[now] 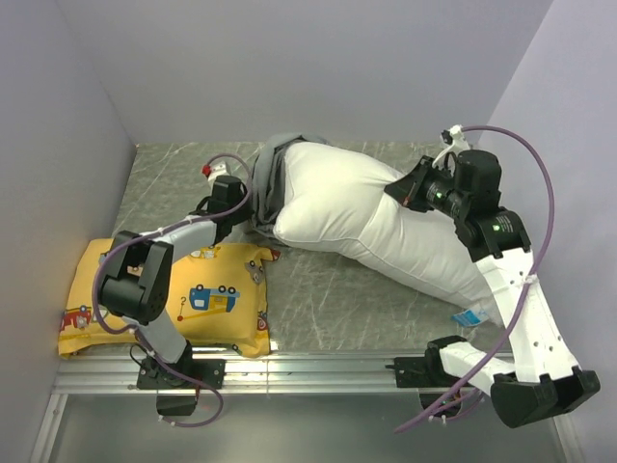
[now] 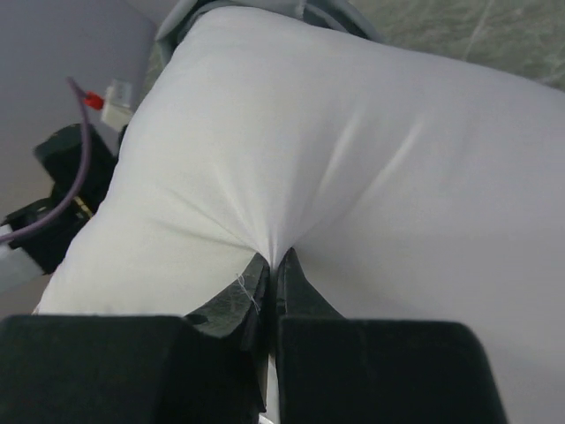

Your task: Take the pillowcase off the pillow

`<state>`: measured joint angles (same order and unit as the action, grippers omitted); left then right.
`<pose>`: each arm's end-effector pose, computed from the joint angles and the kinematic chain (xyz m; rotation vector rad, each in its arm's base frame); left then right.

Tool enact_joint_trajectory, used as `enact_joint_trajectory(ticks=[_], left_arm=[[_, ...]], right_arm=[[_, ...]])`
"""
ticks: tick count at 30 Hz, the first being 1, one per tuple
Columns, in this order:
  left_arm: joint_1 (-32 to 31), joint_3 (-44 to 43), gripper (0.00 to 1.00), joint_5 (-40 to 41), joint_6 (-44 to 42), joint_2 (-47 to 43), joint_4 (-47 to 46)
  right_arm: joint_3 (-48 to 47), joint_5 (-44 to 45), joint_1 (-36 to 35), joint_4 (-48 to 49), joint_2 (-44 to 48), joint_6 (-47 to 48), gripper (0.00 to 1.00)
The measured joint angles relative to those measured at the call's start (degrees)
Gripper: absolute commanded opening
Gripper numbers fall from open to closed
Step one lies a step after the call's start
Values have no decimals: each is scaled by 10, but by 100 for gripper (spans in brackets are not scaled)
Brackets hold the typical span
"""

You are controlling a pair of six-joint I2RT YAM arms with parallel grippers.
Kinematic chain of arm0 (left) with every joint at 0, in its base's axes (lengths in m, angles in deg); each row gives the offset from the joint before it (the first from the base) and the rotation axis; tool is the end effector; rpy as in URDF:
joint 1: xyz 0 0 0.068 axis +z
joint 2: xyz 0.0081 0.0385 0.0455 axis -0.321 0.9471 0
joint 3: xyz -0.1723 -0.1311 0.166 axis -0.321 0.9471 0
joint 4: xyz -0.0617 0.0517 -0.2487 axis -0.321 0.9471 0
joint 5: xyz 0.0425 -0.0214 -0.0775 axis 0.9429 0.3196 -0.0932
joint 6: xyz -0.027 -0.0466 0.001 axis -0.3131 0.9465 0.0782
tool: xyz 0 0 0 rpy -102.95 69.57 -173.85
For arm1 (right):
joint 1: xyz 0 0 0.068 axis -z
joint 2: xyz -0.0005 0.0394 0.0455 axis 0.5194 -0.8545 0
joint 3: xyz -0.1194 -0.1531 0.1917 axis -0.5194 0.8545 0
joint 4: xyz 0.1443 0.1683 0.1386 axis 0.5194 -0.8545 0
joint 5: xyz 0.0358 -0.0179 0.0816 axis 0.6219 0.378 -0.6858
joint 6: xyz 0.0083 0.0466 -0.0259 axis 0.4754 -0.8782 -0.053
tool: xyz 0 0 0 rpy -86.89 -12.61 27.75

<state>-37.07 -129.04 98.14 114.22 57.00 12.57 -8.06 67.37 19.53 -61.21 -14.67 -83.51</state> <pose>0.3434 -0.1058 0.1958 -0.5121 2.1375 -0.3226 0.2118 0.0557 0.4194 0.0528 1.9964 0.7611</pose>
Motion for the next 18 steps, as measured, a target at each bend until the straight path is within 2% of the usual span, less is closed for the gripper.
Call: enact_joint_trajectory(ticks=[9,18], left_arm=[[0,-27,1,-25,3,48,-9],[-6,-12,0,-49,6,44,-40]], right_arm=[[-16,-79,0,2,66,-35,0],[-68,-68,0,12,49,-50,0]])
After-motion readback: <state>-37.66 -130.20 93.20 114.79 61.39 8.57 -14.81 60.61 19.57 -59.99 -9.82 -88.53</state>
